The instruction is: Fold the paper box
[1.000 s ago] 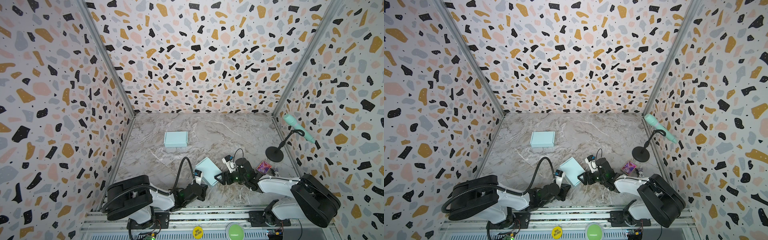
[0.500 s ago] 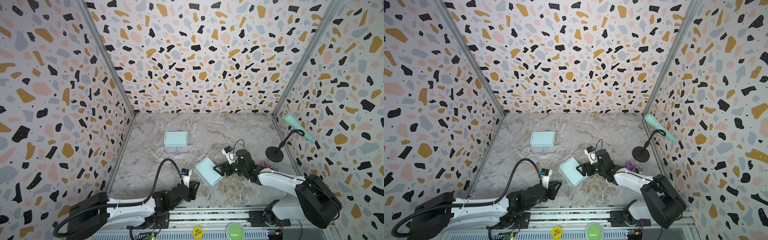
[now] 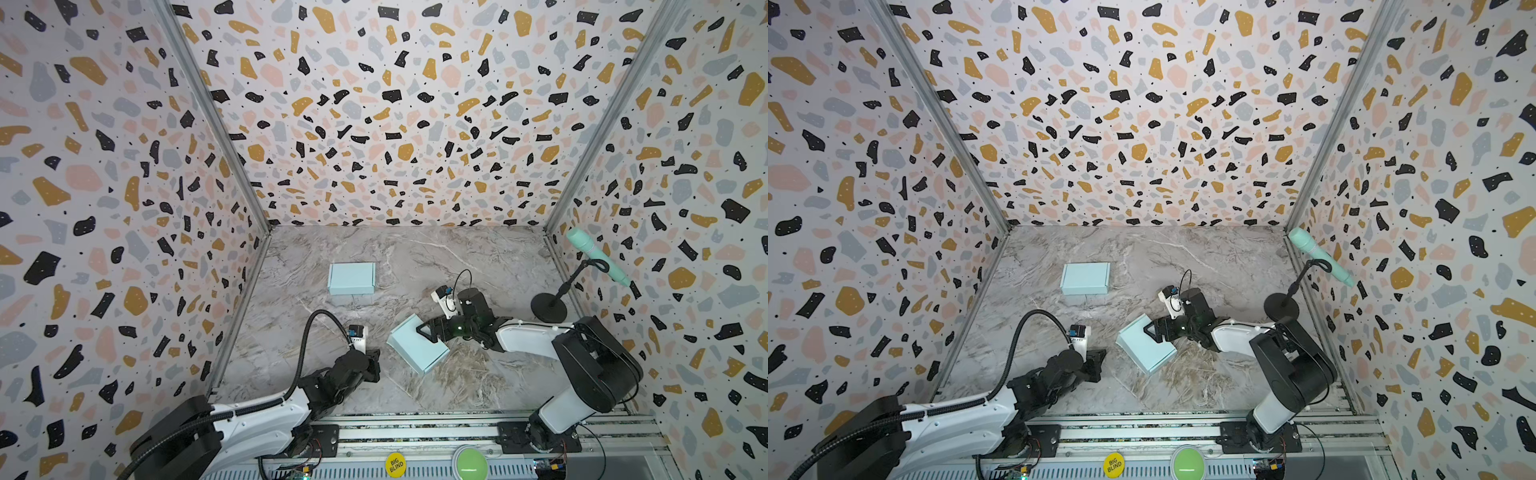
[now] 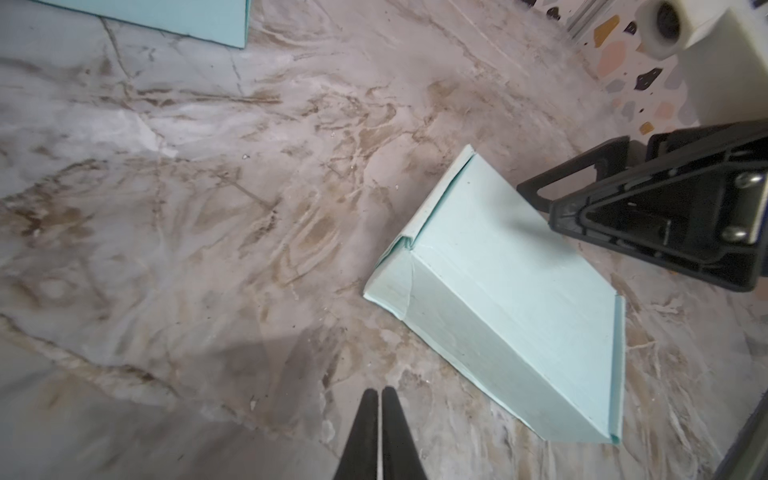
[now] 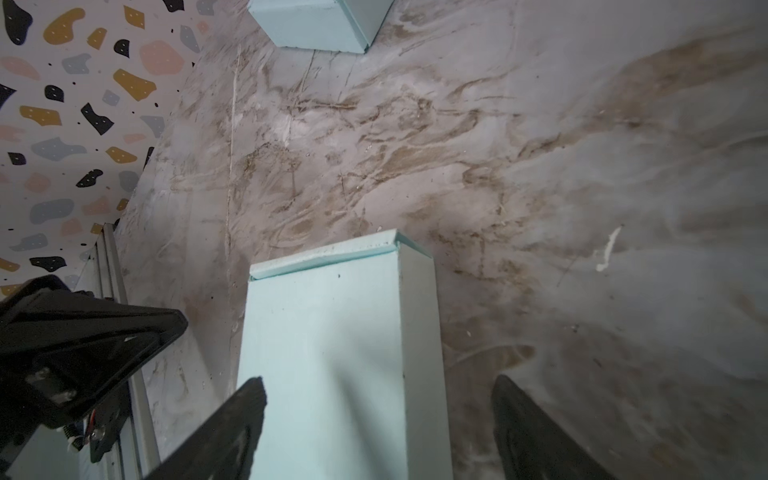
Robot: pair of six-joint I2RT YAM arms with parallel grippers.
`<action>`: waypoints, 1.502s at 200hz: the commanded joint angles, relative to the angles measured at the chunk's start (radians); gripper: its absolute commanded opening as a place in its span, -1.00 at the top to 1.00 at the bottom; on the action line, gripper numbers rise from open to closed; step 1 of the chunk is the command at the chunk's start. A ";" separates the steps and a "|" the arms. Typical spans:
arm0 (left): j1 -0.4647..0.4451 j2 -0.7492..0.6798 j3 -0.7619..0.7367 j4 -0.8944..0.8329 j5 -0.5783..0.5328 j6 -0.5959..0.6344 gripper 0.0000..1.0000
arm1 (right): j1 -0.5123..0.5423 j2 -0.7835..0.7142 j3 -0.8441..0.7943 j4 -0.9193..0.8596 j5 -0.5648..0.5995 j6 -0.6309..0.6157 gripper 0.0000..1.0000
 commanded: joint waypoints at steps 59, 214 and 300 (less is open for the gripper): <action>0.069 0.164 0.063 0.171 0.103 0.073 0.92 | 0.000 0.096 0.063 0.093 -0.108 0.012 -0.71; 0.143 0.334 0.100 0.287 0.169 0.092 0.94 | 0.072 0.214 0.185 0.045 -0.117 -0.034 -0.43; 0.143 0.401 0.106 0.336 0.188 0.090 0.95 | 0.124 0.268 0.221 0.047 -0.147 -0.032 -0.38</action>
